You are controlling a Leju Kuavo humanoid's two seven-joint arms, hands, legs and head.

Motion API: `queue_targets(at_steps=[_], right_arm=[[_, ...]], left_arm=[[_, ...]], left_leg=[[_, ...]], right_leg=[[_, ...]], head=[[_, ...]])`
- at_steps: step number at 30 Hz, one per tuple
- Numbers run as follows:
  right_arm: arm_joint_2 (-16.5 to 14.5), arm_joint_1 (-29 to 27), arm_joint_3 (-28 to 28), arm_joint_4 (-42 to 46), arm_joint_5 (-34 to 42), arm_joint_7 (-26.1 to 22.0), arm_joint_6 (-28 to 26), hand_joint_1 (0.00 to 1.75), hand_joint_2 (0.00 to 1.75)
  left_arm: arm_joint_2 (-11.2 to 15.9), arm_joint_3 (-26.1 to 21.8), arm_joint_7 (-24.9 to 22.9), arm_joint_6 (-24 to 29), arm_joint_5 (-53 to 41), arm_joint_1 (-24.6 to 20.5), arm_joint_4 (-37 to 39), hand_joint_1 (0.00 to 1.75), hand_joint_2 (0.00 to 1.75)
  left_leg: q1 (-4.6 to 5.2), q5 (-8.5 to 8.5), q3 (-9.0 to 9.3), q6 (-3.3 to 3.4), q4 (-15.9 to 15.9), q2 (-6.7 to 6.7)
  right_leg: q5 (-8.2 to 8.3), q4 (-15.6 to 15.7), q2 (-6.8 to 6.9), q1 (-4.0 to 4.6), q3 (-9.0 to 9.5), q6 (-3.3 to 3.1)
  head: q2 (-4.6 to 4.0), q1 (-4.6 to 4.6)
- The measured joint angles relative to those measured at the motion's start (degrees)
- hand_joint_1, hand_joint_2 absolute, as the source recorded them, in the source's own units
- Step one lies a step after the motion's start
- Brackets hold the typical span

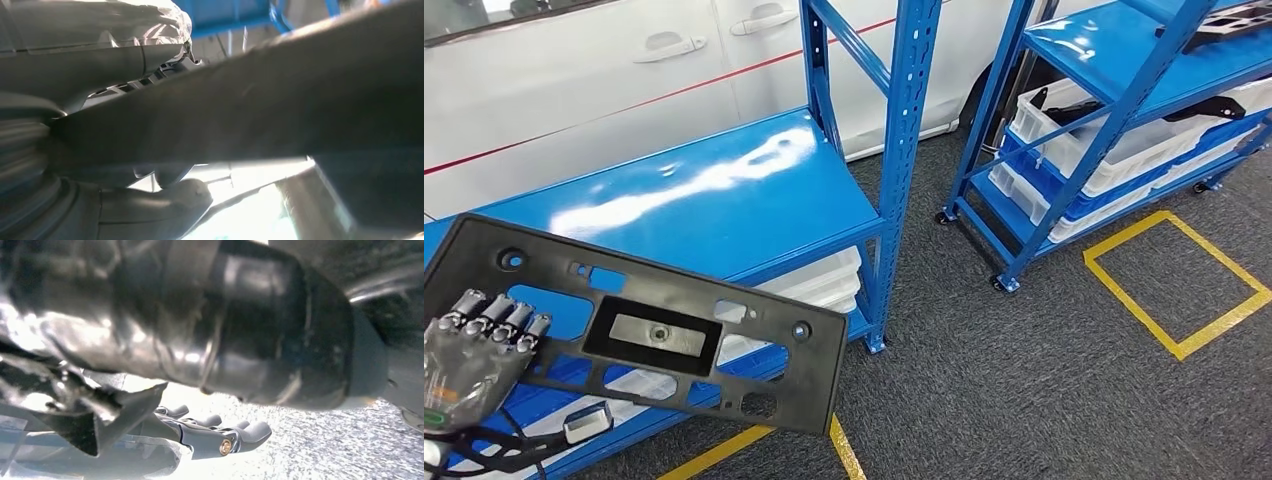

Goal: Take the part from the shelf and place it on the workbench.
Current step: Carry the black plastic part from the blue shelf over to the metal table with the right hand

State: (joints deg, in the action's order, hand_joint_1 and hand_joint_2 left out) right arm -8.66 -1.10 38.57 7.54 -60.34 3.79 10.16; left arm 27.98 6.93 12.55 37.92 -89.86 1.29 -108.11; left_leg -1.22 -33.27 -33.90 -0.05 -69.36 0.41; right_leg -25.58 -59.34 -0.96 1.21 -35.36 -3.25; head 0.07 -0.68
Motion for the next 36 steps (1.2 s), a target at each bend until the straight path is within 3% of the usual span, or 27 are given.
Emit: queue_targets(at_steps=[2, 4, 6, 7, 8, 9, 11, 12, 13, 14, 15, 16, 18, 20, 22, 23, 24, 26, 27, 28, 30, 31, 32, 34, 36], right_arm=[[-0.21, -0.03, 0.02, -0.01, 0.17, -0.29, -0.01, 0.0, 0.0], [-0.34, -0.12, 0.07, -0.01, 0.29, -0.44, -0.02, 0.0, 0.0], [-0.24, -0.21, 0.13, -0.01, 0.38, -0.58, -0.02, 0.0, 0.0], [-0.17, -0.23, 0.19, -0.02, 0.42, -0.67, -0.01, 0.0, 0.0], [-0.11, -0.25, 0.25, -0.03, 0.43, -0.81, 0.01, 0.0, 0.0], [-0.02, -0.27, 0.32, -0.04, 0.43, -0.99, 0.02, 0.0, 0.0], [0.07, -0.32, 0.4, -0.04, 0.49, -1.45, 0.03, 0.0, 0.0], [0.13, -0.35, 0.42, -0.04, 0.51, -1.59, 0.02, 0.0, 0.0], [0.16, -0.35, 0.44, -0.04, 0.53, -1.65, 0.02, 0.0, 0.0], [0.18, -0.33, 0.44, -0.03, 0.54, -1.61, 0.01, 0.0, 0.0], [0.19, -0.3, 0.45, -0.02, 0.54, -1.55, 0.01, 0.0, 0.0], [0.2, -0.23, 0.45, 0.01, 0.54, -1.48, 0.0, 0.0, 0.0], [0.19, -0.05, 0.45, 0.03, 0.54, -1.47, 0.01, 0.0, 0.0], [0.17, 0.12, 0.48, 0.03, 0.5, -1.8, 0.05, 0.0, 0.0], [0.14, 0.16, 0.51, -0.04, 0.44, -2.41, 0.2, 0.0, 0.0], [0.13, 0.14, 0.52, -0.08, 0.43, -2.78, 0.3, 0.0, 0.0], [0.13, 0.12, 0.53, -0.11, 0.43, -3.13, 0.44, 0.0, 0.0], [0.13, 0.12, 0.55, -0.11, 0.4, -3.68, 0.74, 0.0, 0.0], [0.13, 0.12, 0.55, -0.11, 0.38, -3.82, 0.86, 0.0, 0.0], [0.13, 0.12, 0.56, -0.11, 0.34, -3.89, 0.96, 0.0, 0.0], [0.14, 0.13, 0.58, -0.11, 0.28, -3.93, 1.03, 0.0, 0.0], [0.14, 0.14, 0.59, -0.11, 0.25, -3.93, 1.07, 0.0, 0.0], [0.15, 0.16, 0.6, -0.1, 0.24, -3.91, 1.12, 0.0, 0.0], [0.18, 0.2, 0.61, -0.09, 0.21, -3.83, 1.34, 0.0, 0.0], [0.26, 0.2, 0.64, -0.08, 0.2, -3.75, 1.58, 0.0, 0.0]], left_arm=[[-6.43, -6.89, 4.92, 1.37, 0.05, 3.1, -2.78, 1.75, 1.75], [-10.48, -11.85, 5.27, 1.71, 0.06, 5.54, -5.63, 1.75, 1.75], [-13.19, -14.94, 4.44, 1.84, 0.05, 7.72, -8.19, 1.75, 1.75], [-14.46, -16.12, 4.17, 1.89, 0.04, 8.7, -9.46, 1.75, 1.75], [-15.62, -17.07, 4.02, 1.93, 0.03, 9.73, -10.72, 1.75, 1.75], [-16.53, -17.81, 4.01, 1.96, 0.01, 10.82, -11.94, 1.75, 1.75], [-18.02, -19.11, 4.05, 1.99, -0.01, 12.93, -14.35, 1.75, 1.75], [-18.62, -19.61, 4.1, 1.99, -0.01, 13.79, -15.32, 1.75, 1.75], [-19.18, -20.05, 4.14, 1.99, -0.01, 14.45, -16.15, 1.75, 1.75], [-19.6, -20.4, 4.16, 1.99, -0.02, 14.96, -16.74, 1.75, 1.75], [-19.95, -20.72, 4.16, 1.99, -0.02, 15.39, -17.29, 1.75, 1.75], [-20.21, -21.02, 4.16, 1.99, -0.02, 15.71, -17.81, 1.75, 1.75], [-20.59, -21.45, 4.13, 1.99, -0.01, 16.16, -18.72, 1.75, 1.75], [-20.84, -21.63, 4.03, 1.99, -0.01, 16.49, -19.53, 1.75, 1.75], [-20.97, -21.77, 3.65, 2.0, -0.01, 17.14, -20.45, 1.75, 1.75], [-20.99, -21.9, 3.31, 2.0, -0.01, 17.6, -20.97, 1.75, 1.75], [-20.99, -22.07, 2.88, 2.01, -0.01, 18.08, -21.55, 1.75, 1.75], [-20.94, -22.36, 1.86, 2.01, -0.01, 18.9, -22.7, 1.75, 1.75], [-20.91, -22.47, 1.39, 2.01, -0.01, 19.26, -23.22, 1.75, 1.75], [-20.88, -22.53, 1.01, 2.01, -0.01, 19.58, -23.69, 1.75, 1.75], [-20.78, -22.62, 0.51, 2.01, -0.01, 20.02, -24.4, 1.75, 1.75], [-20.67, -22.64, 0.35, 2.01, -0.01, 20.13, -24.7, 1.75, 1.75], [-20.53, -22.66, 0.23, 2.01, -0.01, 20.18, -24.92, 1.75, 1.75], [-20.2, -22.71, 0.12, 2.01, -0.01, 20.34, -25.26, 1.75, 1.75], [-19.95, -22.76, -0.02, 2.01, -0.01, 20.59, -25.45, 1.75, 1.75]], left_leg=[[0.63, 1.25, 5.03, 1.04, 7.47, 0.18], [1.18, 1.2, 6.86, 1.44, 10.83, 0.29], [1.18, 2.23, 6.43, 1.65, 11.31, 0.24], [1.0, 2.87, 6.04, 1.89, 11.58, 0.26], [0.75, 3.62, 5.49, 2.24, 11.87, 0.32], [0.52, 4.36, 4.81, 2.47, 12.04, 0.4], [0.52, 5.57, 3.3, 2.74, 11.96, 0.48], [0.53, 6.17, 2.5, 2.67, 11.83, 0.5], [0.53, 6.74, 1.68, 2.6, 11.64, 0.5], [0.52, 7.28, 0.81, 2.48, 11.4, 0.49], [0.52, 7.79, -0.08, 2.33, 11.13, 0.45], [0.53, 8.26, -0.79, 2.14, 10.89, 0.41], [0.65, 9.21, -1.62, 1.58, 10.67, 0.32], [0.61, 10.33, -1.86, 0.86, 10.93, 0.32], [0.47, 10.94, -2.38, 0.18, 11.14, 0.21], [0.41, 9.82, -2.92, -0.08, 10.54, 0.11], [0.37, 7.46, -3.61, -0.3, 8.95, 0.01], [0.29, 0.88, -4.79, -0.6, 2.86, -0.05], [0.28, -1.17, -5.02, -0.71, -0.67, -0.04], [0.28, -1.58, -4.83, -0.78, -3.45, -0.04], [0.28, 1.48, -2.52, -0.81, -4.48, -0.04], [0.27, 3.2, -0.05, -0.78, -2.24, -0.04], [0.29, 3.59, 3.01, -0.74, 1.44, -0.05], [0.47, 1.52, 8.61, -0.34, 9.55, -0.14], [0.66, 0.0, 10.25, 0.39, 12.87, -0.15]], right_leg=[[0.46, -0.69, -0.05, 0.22, -0.92, 0.21], [0.98, -1.04, -0.03, 0.16, -1.24, 0.81], [1.62, -0.88, 0.02, 0.16, -1.32, 1.57], [1.19, -1.07, 0.06, 0.18, -1.56, 2.01], [-0.29, -1.94, 0.09, 0.15, -1.97, 2.48], [-2.87, -3.92, 0.13, 0.0, -2.54, 3.0], [-8.71, -10.25, 0.18, -0.53, -3.65, 4.04], [-10.15, -13.3, 0.18, -0.74, -3.75, 4.43], [-10.11, -15.04, 0.19, -0.9, -3.23, 4.69], [-8.93, -15.05, 0.19, -1.03, -1.91, 4.84], [-7.26, -13.03, 0.2, -1.16, 0.37, 4.9], [-6.1, -9.44, 0.19, -1.26, 3.38, 4.86], [-6.22, -1.11, 0.09, -1.12, 9.13, 4.21], [-6.91, 2.78, -0.01, -0.64, 11.02, 3.05], [-5.59, 3.24, 0.17, -0.63, 9.91, 1.9], [-4.75, 3.41, 0.31, -0.73, 9.14, 1.36], [-3.89, 3.6, 0.52, -0.87, 8.23, 0.9], [-2.43, 3.56, 0.79, -0.8, 6.39, 0.39], [-1.74, 3.45, 0.9, -0.72, 5.42, 0.36], [-1.06, 3.26, 0.97, -0.65, 4.4, 0.4], [0.15, 2.49, 1.11, -0.62, 2.14, 0.62], [0.64, 1.88, 1.16, -0.64, 0.98, 0.8], [1.03, 1.22, 1.17, -0.62, -0.05, 1.03], [1.72, 0.01, 1.09, -0.47, -1.35, 1.58], [2.66, -0.37, 1.01, -0.32, -1.79, 2.12]], head=[[0.0, -0.01], [0.0, -0.01], [0.0, 0.0], [0.0, 0.01], [0.0, 0.02], [0.0, 0.03], [0.0, 0.03], [0.0, 0.03], [0.0, 0.03], [0.0, 0.03], [0.0, 0.03], [0.0, 0.03], [0.0, 0.02], [0.0, 0.01], [0.0, 0.0], [0.0, -0.01], [0.0, -0.02], [0.0, -0.02], [0.0, -0.02], [0.0, -0.02], [0.0, -0.02], [0.0, -0.02], [0.0, -0.03], [0.0, -0.02], [0.0, 0.01]])
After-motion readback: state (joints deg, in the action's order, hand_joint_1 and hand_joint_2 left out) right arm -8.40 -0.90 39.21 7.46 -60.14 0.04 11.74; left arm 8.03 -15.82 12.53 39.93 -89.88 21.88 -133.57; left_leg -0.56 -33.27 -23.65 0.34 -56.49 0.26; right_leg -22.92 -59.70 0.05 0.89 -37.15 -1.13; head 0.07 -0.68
